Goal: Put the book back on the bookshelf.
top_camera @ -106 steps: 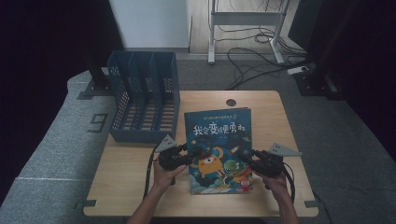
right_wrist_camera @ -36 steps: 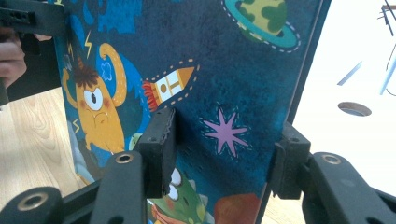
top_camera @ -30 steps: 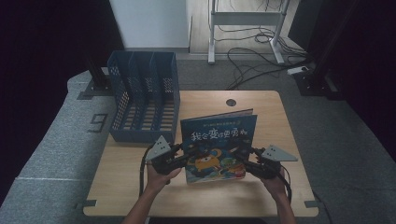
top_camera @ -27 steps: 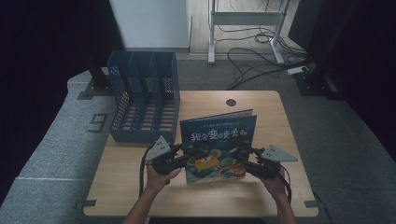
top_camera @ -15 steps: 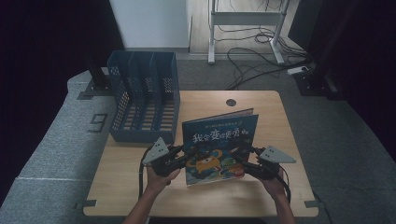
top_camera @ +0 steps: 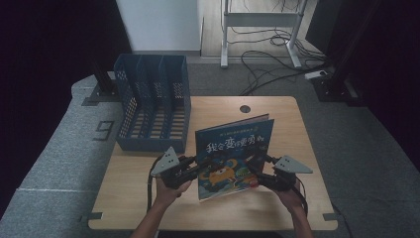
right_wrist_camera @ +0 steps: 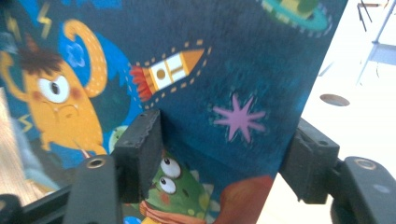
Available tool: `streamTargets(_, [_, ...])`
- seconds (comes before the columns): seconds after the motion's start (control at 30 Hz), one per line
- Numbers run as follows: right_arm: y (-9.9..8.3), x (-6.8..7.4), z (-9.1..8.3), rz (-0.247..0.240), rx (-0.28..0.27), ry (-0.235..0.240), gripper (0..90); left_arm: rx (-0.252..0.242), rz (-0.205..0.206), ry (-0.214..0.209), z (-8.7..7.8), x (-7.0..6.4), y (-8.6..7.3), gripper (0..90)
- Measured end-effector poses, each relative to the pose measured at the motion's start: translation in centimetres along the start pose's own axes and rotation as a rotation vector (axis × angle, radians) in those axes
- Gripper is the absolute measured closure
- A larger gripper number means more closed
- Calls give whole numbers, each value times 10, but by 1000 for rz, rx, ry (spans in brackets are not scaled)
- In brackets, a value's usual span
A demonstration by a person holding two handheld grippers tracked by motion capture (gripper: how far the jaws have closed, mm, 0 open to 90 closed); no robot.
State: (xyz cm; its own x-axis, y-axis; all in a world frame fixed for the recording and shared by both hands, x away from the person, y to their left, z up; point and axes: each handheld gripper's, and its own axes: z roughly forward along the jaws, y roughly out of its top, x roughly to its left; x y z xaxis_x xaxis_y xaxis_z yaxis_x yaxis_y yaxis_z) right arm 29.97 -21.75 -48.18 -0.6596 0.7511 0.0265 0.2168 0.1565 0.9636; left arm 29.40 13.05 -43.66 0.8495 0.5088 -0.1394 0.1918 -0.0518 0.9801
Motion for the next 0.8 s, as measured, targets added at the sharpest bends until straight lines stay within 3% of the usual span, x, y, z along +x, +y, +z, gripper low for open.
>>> streamTargets(0.13, [-4, -1, 7, 21, 37, -10, 287, 2, 2, -10, 1, -1, 1, 760])
streamTargets(0.47, [-5, -5, 15, 67, 41, 8, 233, 11, 17, -25, 2, -3, 1, 787])
streamTargets(0.57, [-7, -9, 18, 104, 25, 30, 224, 15, 14, -14, 4, -3, 1, 786])
streamTargets(0.8, [-7, -19, 16, 133, -15, 59, 268, 17, 31, -19, 3, -4, 1, 793])
